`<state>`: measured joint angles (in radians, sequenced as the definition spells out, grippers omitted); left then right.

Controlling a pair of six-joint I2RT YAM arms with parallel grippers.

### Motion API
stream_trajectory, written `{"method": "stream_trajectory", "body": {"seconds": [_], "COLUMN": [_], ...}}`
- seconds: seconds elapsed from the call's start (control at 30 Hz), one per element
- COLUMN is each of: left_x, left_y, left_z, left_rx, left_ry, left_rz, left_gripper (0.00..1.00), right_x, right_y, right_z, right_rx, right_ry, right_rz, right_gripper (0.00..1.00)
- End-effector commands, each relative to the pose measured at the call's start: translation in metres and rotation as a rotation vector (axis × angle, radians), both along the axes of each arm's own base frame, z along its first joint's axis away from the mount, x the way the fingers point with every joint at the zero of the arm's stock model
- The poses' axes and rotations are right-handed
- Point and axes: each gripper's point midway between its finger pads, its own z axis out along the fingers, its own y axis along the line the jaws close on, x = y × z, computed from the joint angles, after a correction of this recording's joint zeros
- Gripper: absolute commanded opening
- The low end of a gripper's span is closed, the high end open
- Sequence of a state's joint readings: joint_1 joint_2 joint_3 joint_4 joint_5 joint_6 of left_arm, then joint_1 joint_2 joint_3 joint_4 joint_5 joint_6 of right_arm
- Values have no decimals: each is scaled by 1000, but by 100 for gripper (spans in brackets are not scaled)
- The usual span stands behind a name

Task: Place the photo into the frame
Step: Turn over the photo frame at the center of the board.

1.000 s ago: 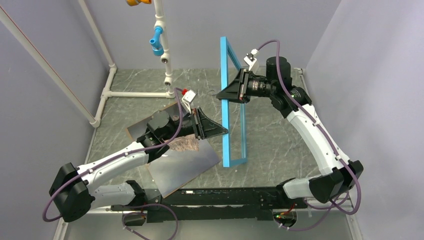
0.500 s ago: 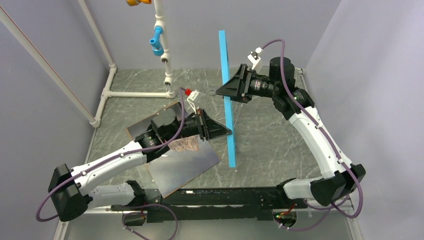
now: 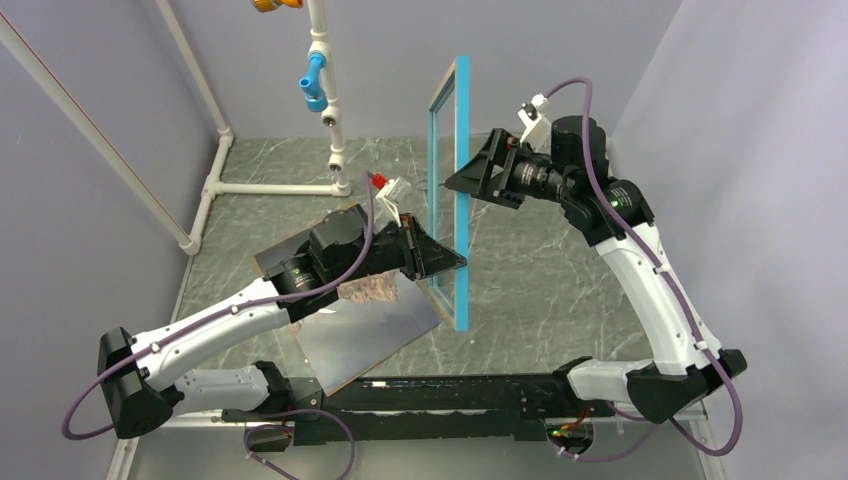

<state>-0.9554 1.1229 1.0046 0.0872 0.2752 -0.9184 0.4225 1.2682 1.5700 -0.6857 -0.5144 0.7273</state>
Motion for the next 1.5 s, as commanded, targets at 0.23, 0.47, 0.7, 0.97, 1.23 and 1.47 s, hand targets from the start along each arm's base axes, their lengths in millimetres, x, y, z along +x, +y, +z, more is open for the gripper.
{"method": "stream_trajectory", "body": {"seconds": [0.23, 0.47, 0.7, 0.97, 1.23, 1.47], "left_x": [14, 18, 21, 24, 21, 14], "left_y": [-12, -16, -20, -24, -28, -12], "left_z": [-5, -15, -21, -28, -24, -5], "left_rx": [73, 117, 143, 164, 161, 113], "left_ry": [-32, -15, -3, 3, -19, -107], "left_rz": [44, 62, 66, 71, 39, 44], "left_gripper": [0, 0, 0, 0, 67, 99], "right_x": [-13, -15, -18, -20, -17, -13], "right_y": [-11, -23, -27, -27, -42, -61], "right_z": [-2, -12, -12, -16, -12, -3], "right_rx": [-260, -387, -496, -598, -668, -695], "right_ry": [-71, -65, -74, -86, -113, -141], "right_rz": [-166, -279, -342, -358, -395, -419], "right_gripper": [79, 63, 56, 29, 0, 0]}}
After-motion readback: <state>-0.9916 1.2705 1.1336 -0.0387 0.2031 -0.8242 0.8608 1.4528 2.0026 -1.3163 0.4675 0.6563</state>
